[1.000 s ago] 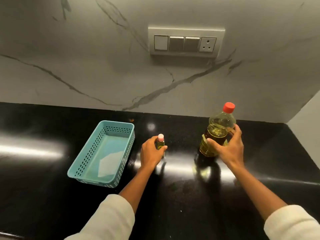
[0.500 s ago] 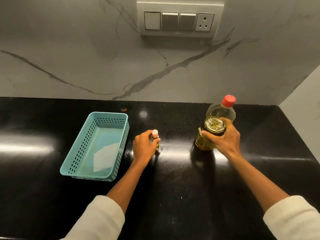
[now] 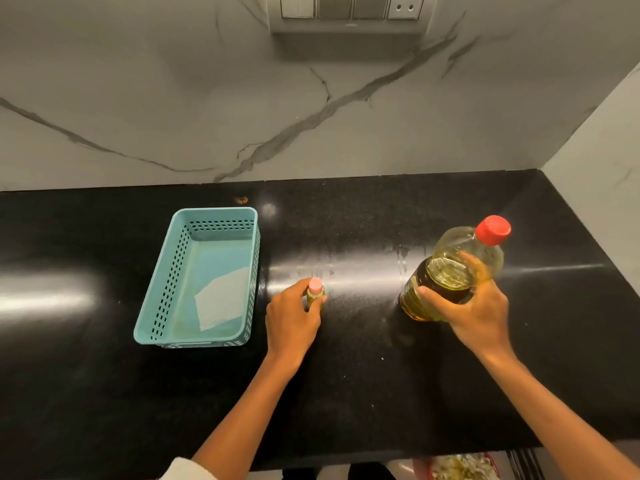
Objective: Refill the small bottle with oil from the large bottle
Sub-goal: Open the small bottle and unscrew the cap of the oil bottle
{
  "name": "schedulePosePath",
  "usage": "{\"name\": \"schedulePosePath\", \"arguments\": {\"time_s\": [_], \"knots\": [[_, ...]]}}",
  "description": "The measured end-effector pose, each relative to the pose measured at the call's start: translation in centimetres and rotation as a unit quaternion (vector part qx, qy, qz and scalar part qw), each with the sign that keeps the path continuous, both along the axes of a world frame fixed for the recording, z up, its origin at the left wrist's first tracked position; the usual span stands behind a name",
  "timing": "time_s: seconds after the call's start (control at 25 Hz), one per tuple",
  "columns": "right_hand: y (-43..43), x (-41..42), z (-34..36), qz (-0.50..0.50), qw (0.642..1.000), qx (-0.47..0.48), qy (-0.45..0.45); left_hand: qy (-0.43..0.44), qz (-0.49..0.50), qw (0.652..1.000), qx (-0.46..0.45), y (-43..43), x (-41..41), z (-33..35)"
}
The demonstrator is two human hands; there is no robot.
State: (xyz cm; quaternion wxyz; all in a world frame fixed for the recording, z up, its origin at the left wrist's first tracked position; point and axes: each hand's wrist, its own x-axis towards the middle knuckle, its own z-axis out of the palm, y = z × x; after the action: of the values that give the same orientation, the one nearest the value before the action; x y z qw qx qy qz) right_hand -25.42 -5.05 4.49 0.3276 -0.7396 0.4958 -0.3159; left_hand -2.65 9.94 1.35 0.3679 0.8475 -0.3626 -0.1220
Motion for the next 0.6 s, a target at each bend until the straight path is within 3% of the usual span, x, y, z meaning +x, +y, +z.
{"name": "schedulePosePath", "arguments": {"time_s": [0.12,0.24,0.32,0.44,0.6], "knots": [[1.5,0.3,0.2,-0.070,0.997,0.004,-0.027,0.009,-0.009,1.000,-0.016,0.1,0.4,-0.4],[5.8,1.2,0.1,-0.176,0.963,-0.183,-0.088,0.064,-0.013,0.998,-0.020,0.5,0.9,-1.7],[8.2,3.4,0.3,-0.050,0.973,-0.211,-0.083,0.101,-0.011,0.994,-0.024,0.7,0.8,-2.7],[8.4,8.9,0.4,0.158,0.985,-0.064,0.026,0.110,-0.006,0.992,-0.064,0.5,0.4,-3.5],[6.7,14.5,-0.9,0.229,0.957,-0.092,0.150,0.105,-0.049,0.989,-0.097,0.9,-0.1,-3.8]]}}
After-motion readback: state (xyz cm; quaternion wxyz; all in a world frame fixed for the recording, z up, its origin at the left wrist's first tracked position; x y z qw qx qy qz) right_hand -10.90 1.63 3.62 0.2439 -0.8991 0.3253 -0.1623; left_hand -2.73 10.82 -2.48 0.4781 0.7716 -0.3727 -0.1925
